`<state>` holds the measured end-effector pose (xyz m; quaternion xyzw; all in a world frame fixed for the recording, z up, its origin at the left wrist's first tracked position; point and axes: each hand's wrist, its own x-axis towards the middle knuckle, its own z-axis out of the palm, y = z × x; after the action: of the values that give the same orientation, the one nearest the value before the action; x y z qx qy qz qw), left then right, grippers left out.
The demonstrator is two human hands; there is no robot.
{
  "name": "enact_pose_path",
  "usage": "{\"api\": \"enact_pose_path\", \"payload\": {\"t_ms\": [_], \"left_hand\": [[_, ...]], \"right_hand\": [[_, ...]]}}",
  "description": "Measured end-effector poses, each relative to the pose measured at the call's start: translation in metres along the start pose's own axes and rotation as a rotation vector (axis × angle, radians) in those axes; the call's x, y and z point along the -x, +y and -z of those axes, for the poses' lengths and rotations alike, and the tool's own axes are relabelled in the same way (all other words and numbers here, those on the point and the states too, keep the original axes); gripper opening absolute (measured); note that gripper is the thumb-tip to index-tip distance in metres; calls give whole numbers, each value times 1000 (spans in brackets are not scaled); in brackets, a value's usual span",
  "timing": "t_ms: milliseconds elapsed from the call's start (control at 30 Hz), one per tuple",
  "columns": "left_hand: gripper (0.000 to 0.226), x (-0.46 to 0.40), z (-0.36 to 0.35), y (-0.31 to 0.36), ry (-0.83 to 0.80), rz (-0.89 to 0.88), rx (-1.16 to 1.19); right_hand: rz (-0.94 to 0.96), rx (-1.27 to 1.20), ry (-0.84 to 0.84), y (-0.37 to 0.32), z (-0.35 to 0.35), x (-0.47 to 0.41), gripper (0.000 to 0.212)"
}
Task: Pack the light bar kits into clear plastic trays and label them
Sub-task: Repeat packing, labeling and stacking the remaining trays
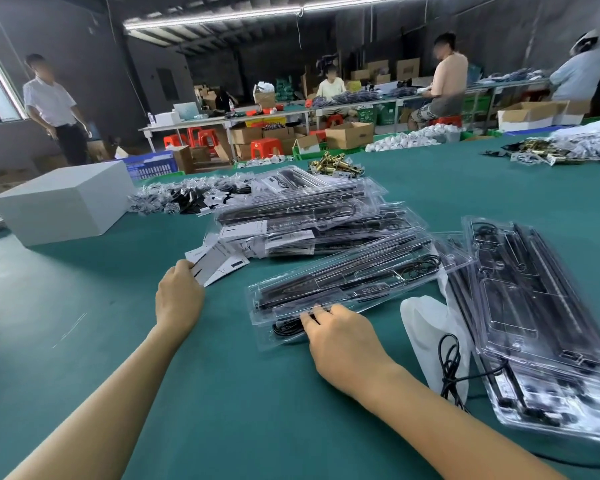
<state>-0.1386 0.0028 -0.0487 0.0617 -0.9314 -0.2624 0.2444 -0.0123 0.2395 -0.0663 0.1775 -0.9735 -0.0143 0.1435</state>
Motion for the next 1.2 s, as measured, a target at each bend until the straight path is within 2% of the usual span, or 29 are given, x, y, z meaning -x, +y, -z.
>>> {"api": "enact_pose_path", "payload": {"t_ms": [67, 133, 233, 300, 333, 400, 467, 533, 633, 700, 833, 967, 1200], "left_hand": [[30, 11, 6, 10, 3, 7, 187], [24, 31, 12, 26, -71, -17, 420], [20, 68, 32, 46, -287, -145, 763], [14, 85, 46, 52, -521, -257, 860], [11, 90, 51, 54, -639, -300, 860], [12, 99, 58, 58, -792, -352, 789], [14, 102, 60, 60, -809, -378, 698], [15, 101, 61, 59, -835, -412, 591], [19, 98, 60, 56, -986, -370, 399], [20, 101, 54, 55, -949, -312, 326], [19, 115, 42, 62, -733, -122, 458], [20, 132, 30, 68, -513, 58, 515], [19, 141, 25, 70, -391, 176, 569]], "right_hand": [[-16, -22, -8, 0, 1, 0, 48], [-33, -13, 3, 1, 2, 1, 48], [-26, -15, 42, -1, 6, 4, 43], [-27, -6, 49, -2, 17, 5, 32], [-32, -22, 69, -2, 22, 6, 28], [9, -49, -33, 2, 19, 3, 32], [-3, -16, -109, 6, 13, 2, 49], [-18, -15, -100, 8, 15, 3, 56], [2, -17, -132, 8, 15, 2, 62], [4, -7, -140, 8, 16, 3, 63], [12, -30, -132, 10, 17, 3, 57], [26, -47, -178, 12, 21, 5, 62], [5, -110, -197, 17, 22, 7, 64]]}}
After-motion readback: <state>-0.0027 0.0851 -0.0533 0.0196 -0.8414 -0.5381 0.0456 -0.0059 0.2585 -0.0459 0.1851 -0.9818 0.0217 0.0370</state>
